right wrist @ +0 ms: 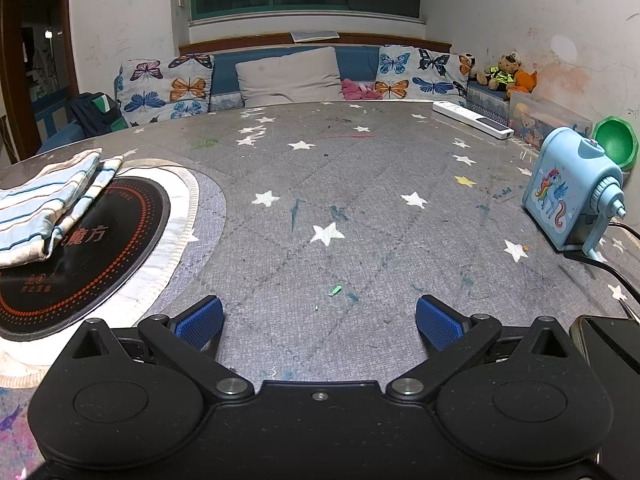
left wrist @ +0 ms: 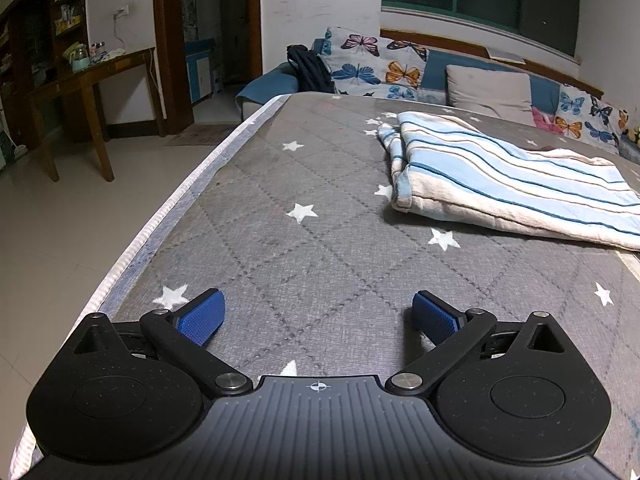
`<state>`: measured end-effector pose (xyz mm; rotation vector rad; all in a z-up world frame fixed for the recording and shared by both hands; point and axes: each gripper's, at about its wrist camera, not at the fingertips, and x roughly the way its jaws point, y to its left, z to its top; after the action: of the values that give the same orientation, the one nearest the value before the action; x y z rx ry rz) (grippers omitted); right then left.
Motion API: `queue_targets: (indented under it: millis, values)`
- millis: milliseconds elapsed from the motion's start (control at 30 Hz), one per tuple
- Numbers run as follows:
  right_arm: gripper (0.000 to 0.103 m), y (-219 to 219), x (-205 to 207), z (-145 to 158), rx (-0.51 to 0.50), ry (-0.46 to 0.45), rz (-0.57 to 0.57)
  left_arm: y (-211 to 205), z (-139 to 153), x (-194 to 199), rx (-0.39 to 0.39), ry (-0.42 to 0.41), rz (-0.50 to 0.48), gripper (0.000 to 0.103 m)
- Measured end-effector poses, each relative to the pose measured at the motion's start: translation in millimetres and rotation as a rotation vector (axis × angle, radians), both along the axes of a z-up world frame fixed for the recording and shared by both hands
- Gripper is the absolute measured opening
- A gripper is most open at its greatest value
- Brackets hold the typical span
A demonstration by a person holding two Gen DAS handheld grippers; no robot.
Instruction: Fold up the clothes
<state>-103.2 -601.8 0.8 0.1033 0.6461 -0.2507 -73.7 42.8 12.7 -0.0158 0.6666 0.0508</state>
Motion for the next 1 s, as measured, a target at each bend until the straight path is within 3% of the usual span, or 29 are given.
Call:
queue_targets:
  millis: [1000]
  values:
    - [0.103, -1.0, -2.1, 0.9, 0.003, 0.000, 0.000, 0.5, -1.4, 0.6, 0.003, 0.002, 0.005, 0.102]
